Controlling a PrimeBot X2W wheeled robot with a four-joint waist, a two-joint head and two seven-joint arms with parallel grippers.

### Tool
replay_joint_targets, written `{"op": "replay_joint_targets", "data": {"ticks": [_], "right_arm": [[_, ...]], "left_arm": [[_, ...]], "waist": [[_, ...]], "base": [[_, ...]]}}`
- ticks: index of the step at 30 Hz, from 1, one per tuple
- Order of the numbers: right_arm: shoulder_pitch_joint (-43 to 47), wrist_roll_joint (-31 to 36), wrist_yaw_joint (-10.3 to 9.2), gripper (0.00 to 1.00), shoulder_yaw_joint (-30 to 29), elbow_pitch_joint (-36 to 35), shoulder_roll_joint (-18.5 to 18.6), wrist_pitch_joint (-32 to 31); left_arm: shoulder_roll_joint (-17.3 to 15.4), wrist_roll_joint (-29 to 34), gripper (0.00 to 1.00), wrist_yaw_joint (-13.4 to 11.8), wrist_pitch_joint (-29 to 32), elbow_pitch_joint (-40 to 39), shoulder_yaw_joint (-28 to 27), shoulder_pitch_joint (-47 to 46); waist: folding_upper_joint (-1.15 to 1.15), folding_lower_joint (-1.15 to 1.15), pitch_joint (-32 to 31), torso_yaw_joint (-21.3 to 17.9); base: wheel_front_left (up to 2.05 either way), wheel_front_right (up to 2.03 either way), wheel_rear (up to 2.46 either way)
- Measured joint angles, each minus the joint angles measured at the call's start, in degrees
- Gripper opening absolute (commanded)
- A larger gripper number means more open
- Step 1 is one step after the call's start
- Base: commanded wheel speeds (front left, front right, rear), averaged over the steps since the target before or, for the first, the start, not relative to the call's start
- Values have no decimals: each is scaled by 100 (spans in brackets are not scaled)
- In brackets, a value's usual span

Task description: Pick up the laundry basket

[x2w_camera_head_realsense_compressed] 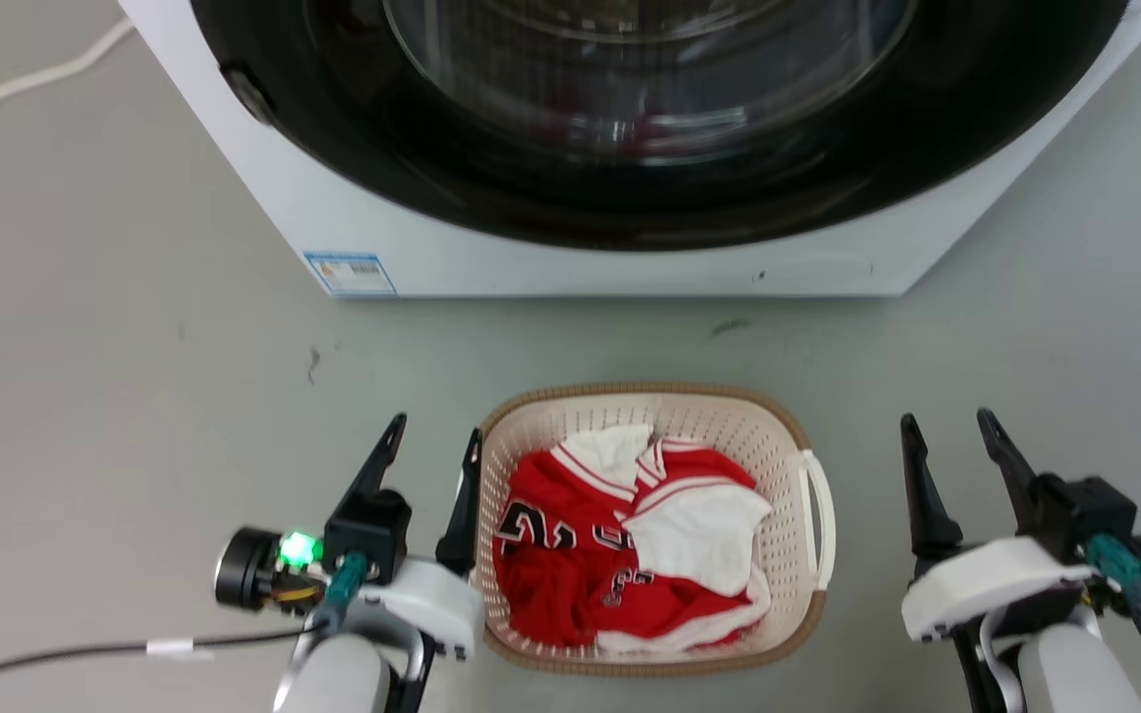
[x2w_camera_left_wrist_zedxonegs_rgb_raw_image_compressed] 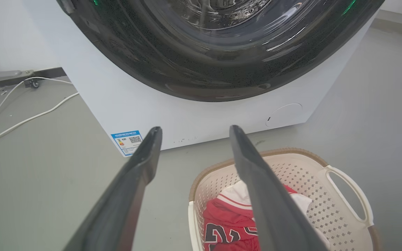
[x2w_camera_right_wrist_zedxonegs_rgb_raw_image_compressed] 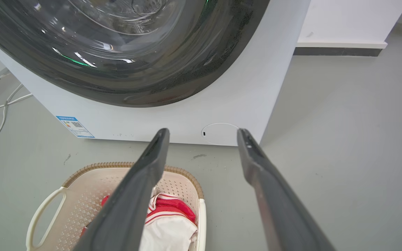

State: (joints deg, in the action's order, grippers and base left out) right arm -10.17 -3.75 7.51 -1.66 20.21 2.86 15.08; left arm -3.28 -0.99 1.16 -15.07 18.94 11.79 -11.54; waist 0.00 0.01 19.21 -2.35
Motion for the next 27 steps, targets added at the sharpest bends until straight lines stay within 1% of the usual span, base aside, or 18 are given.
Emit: {"op": "replay_joint_targets", "data": {"ticks": [4,8,15,17,23,27], "right_arm": [[-437,43,0,100,8,399,1,0],[-850,-147,0,100,63,924,1,0],[-1544,-108,0,100,130,1756,1,1],[-1724,-268,0,100,152,1986,-2,1],[-2288,-268,0,100,240,2698,2,1],[-2625,-591,0,100,401,3270,1,0]], "left_arm": [[-58,32,100,109,0,402,-3,-502],[-186,30,100,196,-1,899,-40,-948],[-305,-18,100,339,0,1831,-45,-1702],[-338,-16,100,369,0,2113,-19,-1896],[-326,-21,100,364,0,2805,11,-2397],[-302,-29,100,389,-1,3230,68,-2643]], "waist": [[0,0,478,-16],[0,1,944,-36],[0,1,1652,-78],[0,1,1829,-90],[0,1,2293,-110],[0,1,2523,-87]], "base": [[0,0,0],[0,0,0],[0,0,0],[0,0,0],[0,0,0],[0,0,0]]}}
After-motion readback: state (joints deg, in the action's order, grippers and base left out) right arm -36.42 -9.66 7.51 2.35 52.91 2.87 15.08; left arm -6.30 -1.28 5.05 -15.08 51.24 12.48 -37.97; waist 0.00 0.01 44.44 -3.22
